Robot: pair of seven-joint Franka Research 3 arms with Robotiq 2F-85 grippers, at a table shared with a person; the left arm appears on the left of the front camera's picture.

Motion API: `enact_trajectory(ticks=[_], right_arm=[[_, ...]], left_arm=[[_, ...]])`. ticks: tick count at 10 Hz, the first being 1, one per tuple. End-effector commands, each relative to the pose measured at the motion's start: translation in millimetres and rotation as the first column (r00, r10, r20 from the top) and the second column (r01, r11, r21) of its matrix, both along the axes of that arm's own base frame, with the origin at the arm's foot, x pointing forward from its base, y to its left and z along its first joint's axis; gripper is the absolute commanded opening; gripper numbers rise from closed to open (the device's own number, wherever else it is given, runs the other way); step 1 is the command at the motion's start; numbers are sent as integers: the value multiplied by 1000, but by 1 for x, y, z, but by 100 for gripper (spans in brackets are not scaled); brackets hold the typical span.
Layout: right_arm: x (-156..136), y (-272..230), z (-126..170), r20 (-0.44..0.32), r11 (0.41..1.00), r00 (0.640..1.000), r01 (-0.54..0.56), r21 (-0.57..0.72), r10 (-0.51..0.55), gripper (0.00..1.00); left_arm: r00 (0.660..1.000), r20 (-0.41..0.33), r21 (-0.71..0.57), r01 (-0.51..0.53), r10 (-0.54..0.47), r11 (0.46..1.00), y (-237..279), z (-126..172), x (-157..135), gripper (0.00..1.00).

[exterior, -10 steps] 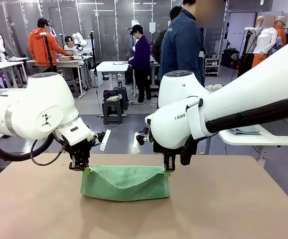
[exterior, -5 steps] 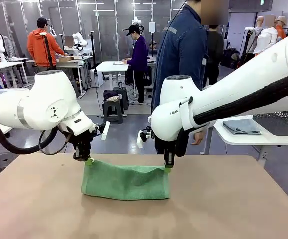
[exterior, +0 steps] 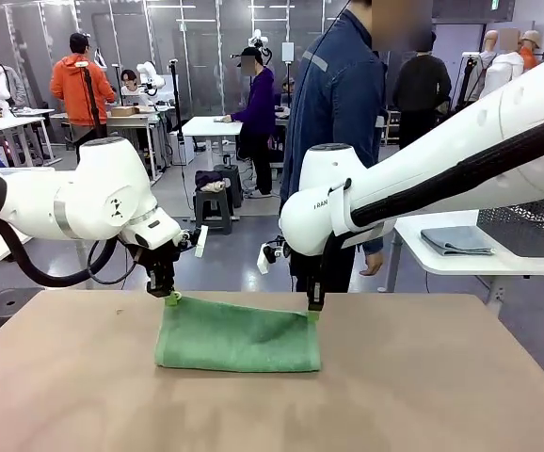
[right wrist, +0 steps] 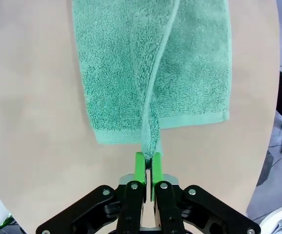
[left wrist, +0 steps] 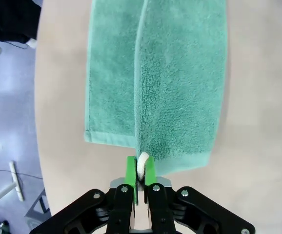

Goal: Fold the towels and place them in the basket.
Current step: When a person lays out a Towel with hook on the table, fold it in half twice.

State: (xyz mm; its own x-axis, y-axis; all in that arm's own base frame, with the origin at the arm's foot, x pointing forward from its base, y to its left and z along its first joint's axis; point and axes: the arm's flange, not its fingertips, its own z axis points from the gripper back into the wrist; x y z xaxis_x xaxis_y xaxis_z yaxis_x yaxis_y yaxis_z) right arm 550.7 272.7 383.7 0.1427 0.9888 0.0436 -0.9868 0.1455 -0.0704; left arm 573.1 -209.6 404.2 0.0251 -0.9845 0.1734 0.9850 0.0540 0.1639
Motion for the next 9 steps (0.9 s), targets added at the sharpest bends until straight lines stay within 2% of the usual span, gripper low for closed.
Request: enact_trajectory(ticks=[1, 4, 9], right_arm=[[18, -4, -5, -18, 1000, 1000, -22, -7, 22, 6], [41, -11, -21, -34, 1000, 999, -21, 21, 21, 6], [58, -14, -38, -20, 999, 1000, -17, 43, 18, 6]], left_arm=[[999, -10, -5, -38, 38, 999, 4, 0, 17, 8], [999, -44, -30, -28, 26, 999, 11, -9, 35, 8], [995, -80, -14, -56, 54, 998, 19, -36, 67, 8]])
